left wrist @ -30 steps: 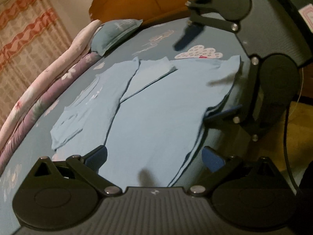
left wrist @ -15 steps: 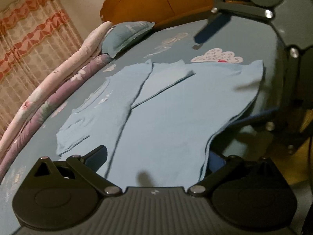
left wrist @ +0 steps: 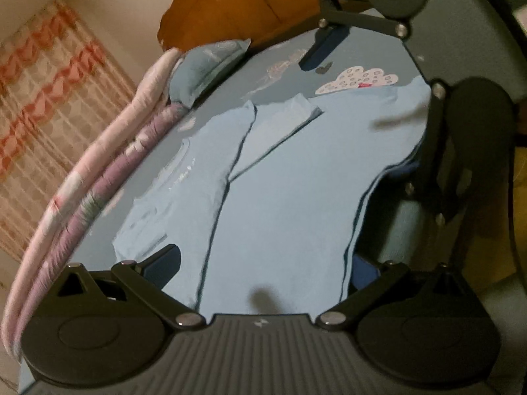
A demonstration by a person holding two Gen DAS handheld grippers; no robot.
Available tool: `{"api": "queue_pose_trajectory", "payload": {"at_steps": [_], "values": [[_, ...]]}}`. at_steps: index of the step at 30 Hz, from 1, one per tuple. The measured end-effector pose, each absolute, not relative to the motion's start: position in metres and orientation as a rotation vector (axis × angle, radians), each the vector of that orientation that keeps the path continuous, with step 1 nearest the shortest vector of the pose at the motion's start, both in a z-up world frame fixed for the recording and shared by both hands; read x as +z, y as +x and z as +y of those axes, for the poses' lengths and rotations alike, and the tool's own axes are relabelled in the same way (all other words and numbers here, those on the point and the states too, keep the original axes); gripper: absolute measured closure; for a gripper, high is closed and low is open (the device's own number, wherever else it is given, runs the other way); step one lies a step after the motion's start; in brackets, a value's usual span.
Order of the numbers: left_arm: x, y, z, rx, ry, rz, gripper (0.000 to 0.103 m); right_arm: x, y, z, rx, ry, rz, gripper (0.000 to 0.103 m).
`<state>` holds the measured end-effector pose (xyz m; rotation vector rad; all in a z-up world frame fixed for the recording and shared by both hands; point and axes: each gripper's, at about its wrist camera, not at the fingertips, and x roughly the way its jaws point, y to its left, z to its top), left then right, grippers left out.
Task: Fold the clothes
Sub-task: 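Move both grippers to the shirt collar edge, side by side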
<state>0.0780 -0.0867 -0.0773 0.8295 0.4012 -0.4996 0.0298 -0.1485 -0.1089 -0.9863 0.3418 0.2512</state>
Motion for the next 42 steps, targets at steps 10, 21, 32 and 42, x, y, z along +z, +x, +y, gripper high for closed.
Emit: {"api": "queue_pose_trajectory", "payload": {"at_steps": [10, 21, 32, 42], "values": [[-0.093, 0.078, -0.105, -0.424, 1.122, 0.295, 0.001, -0.108, 0.035, -0.153, 0.26, -0.961, 0.357, 0.0], [-0.1, 0.08, -0.086, -0.291, 1.227, 0.341, 0.001, -0.113, 0.038, -0.172, 0.185, -0.974, 0.39, 0.0], [-0.105, 0.082, -0.067, -0.23, 1.244, 0.37, 0.001, -0.117, 0.044, -0.2, 0.116, -1.014, 0.4, 0.0], [-0.116, 0.072, -0.074, -0.243, 1.344, 0.364, 0.022, -0.123, 0.035, -0.198, 0.139, -1.062, 0.41, 0.022]]}}
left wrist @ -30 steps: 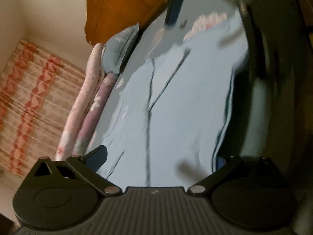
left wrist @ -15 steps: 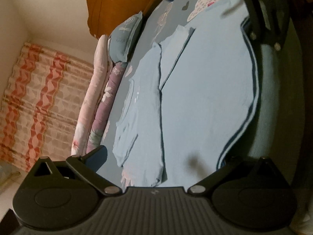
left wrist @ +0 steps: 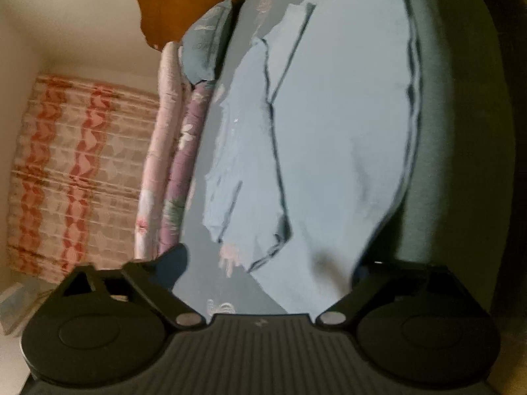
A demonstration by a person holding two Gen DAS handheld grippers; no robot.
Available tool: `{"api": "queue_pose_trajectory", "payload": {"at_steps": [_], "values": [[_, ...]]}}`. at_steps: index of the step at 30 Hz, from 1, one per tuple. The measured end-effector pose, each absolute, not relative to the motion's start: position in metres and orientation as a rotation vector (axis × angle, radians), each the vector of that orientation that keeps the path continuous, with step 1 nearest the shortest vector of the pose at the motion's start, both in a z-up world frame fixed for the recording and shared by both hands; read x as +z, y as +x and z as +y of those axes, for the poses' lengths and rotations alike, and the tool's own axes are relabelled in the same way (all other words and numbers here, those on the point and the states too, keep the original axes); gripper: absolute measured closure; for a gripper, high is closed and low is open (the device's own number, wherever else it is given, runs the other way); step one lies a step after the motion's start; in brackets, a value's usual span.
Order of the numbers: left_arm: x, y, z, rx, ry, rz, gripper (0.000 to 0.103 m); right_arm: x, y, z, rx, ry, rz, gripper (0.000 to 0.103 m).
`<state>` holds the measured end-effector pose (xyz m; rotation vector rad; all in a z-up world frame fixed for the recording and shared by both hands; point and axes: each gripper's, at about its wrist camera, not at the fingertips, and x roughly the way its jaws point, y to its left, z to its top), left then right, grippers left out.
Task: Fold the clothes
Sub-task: 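Move both grippers to the shirt collar edge, side by side, then close both grippers on the collar edge of the shirt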
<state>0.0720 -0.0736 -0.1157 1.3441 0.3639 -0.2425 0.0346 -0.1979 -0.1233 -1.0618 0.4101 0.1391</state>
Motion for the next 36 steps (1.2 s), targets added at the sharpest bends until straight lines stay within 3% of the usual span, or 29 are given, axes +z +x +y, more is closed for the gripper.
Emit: {"api": "queue_pose_trajectory", "payload": {"at_steps": [2, 3, 4, 5, 7, 10, 20, 36], "values": [[-0.117, 0.069, -0.074, -0.271, 1.338, 0.385, 0.037, -0.122, 0.032, -0.196, 0.174, -1.066, 0.431, 0.042], [-0.118, 0.068, -0.074, -0.286, 1.338, 0.398, 0.048, -0.123, 0.031, -0.195, 0.191, -1.072, 0.443, 0.048], [-0.119, 0.067, -0.075, -0.298, 1.337, 0.412, 0.061, -0.124, 0.03, -0.194, 0.209, -1.077, 0.456, 0.061], [-0.12, 0.067, -0.075, -0.313, 1.333, 0.426, 0.067, -0.125, 0.029, -0.193, 0.229, -1.079, 0.476, 0.08], [-0.122, 0.067, -0.074, -0.336, 1.324, 0.443, 0.085, -0.127, 0.027, -0.191, 0.268, -1.081, 0.514, 0.098], [-0.123, 0.066, -0.073, -0.36, 1.311, 0.459, 0.095, -0.128, 0.026, -0.19, 0.281, -1.101, 0.509, 0.098], [-0.098, 0.089, -0.062, -0.364, 1.31, 0.417, 0.097, -0.103, 0.05, -0.193, 0.283, -1.14, 0.483, 0.098], [-0.057, 0.206, -0.054, -0.399, 1.237, 0.511, 0.096, -0.064, 0.158, -0.199, 0.3, -1.1, 0.553, 0.098]]}}
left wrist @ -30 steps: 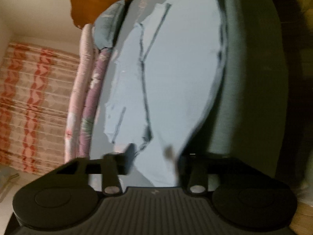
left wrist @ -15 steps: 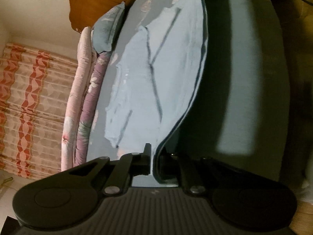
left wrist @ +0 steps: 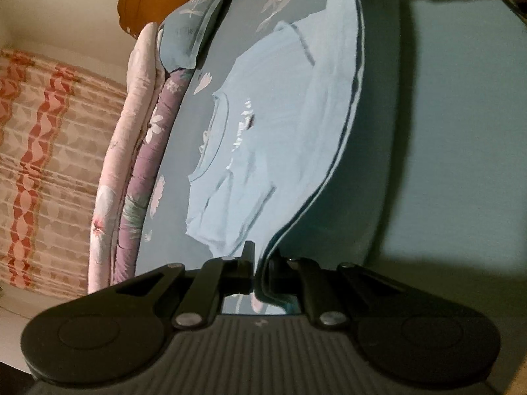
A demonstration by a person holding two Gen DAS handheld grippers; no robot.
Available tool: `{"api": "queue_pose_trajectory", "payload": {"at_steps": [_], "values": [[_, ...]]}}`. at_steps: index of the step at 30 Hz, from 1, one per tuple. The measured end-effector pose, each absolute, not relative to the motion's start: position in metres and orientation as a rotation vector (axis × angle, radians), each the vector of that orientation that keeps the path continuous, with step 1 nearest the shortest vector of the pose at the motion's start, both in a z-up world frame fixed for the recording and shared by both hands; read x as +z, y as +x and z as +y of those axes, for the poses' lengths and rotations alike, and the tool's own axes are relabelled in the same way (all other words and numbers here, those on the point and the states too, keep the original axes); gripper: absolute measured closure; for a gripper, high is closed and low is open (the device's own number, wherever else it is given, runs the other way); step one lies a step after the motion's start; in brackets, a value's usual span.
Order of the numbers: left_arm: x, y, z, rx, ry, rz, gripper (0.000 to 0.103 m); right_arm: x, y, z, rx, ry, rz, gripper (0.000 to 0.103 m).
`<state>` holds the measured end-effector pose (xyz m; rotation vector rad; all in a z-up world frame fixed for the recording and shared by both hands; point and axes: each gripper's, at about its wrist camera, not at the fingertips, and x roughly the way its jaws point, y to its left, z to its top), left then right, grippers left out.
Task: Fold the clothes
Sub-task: 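Close both grippers on the collar edge of the shirt, then lift the collar edge with both grippers, fold it toward the hem, release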
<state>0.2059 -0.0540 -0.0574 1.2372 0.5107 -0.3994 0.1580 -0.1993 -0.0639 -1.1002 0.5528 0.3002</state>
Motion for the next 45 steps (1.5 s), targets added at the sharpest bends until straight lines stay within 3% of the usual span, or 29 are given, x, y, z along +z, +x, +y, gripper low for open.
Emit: {"api": "queue_pose_trajectory", "payload": {"at_steps": [31, 45], "values": [[-0.07, 0.377, -0.044, -0.349, 1.176, 0.603, 0.096, -0.071, 0.342, -0.222, 0.326, -1.012, 0.565, 0.098], [-0.078, 0.454, -0.03, -0.318, 1.095, 0.679, 0.097, -0.07, 0.441, -0.238, 0.39, -0.847, 0.678, 0.098]]}}
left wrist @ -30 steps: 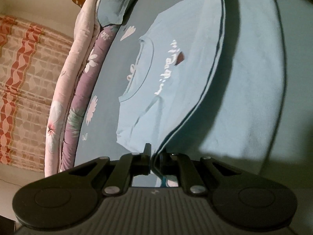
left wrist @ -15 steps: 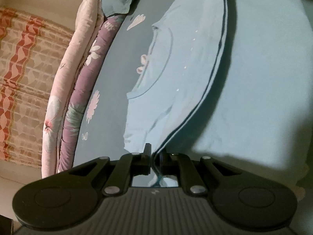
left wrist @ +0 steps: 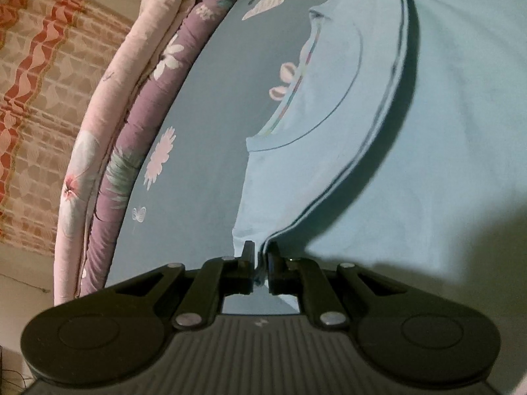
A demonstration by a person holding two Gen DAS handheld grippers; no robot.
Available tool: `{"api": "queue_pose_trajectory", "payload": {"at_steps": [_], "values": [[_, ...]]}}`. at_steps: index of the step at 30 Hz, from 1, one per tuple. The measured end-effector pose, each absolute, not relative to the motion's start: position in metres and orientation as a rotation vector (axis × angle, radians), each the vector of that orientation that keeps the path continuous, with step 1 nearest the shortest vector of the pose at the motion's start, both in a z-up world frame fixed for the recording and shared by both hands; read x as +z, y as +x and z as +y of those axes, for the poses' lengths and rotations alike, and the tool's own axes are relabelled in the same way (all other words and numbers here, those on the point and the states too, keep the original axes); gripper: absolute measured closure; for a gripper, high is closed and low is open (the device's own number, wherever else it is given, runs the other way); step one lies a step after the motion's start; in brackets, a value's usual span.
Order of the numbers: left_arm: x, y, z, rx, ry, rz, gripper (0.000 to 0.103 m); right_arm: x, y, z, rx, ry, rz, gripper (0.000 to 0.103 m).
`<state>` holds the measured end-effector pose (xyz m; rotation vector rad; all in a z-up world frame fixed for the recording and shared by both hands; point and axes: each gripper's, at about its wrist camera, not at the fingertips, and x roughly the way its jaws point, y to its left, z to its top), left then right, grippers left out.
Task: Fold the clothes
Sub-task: 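Lift the collar edge with both grippers, fold it toward the hem, release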
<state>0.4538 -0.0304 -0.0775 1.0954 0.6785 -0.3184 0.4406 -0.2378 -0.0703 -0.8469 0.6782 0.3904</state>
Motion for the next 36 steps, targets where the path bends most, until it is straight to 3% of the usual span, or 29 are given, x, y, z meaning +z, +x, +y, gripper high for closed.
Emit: {"api": "queue_pose_trajectory", "payload": {"at_steps": [9, 14, 17, 20, 23, 27, 30, 31, 36], "values": [[-0.082, 0.49, -0.028, -0.317, 1.006, 0.725, 0.097, -0.071, 0.483, -0.248, 0.451, -0.698, 0.78, 0.098], [-0.079, 0.506, -0.017, -0.316, 0.863, 0.774, 0.094, -0.068, 0.497, -0.264, 0.456, -0.543, 0.818, 0.085], [-0.076, 0.512, -0.01, -0.326, 0.779, 0.788, 0.103, -0.063, 0.502, -0.274, 0.486, -0.464, 0.835, 0.085], [-0.073, 0.516, -0.008, -0.304, 0.749, 0.799, 0.103, -0.059, 0.508, -0.279, 0.511, -0.4, 0.849, 0.096], [-0.066, 0.514, -0.004, -0.288, 0.718, 0.81, 0.103, -0.054, 0.514, -0.282, 0.522, -0.333, 0.855, 0.095], [-0.064, 0.519, 0.01, -0.263, 0.652, 0.876, 0.091, -0.056, 0.532, -0.294, 0.508, -0.21, 0.905, 0.075], [-0.058, 0.527, 0.026, -0.253, 0.496, 0.925, 0.091, -0.06, 0.542, -0.307, 0.508, -0.1, 0.961, 0.064], [-0.057, 0.529, 0.031, -0.244, 0.457, 0.935, 0.09, -0.062, 0.545, -0.312, 0.506, -0.065, 0.977, 0.053], [-0.052, 0.536, 0.044, -0.218, 0.318, 0.976, 0.088, -0.064, 0.557, -0.346, 0.524, 0.182, 1.025, 0.038]]}}
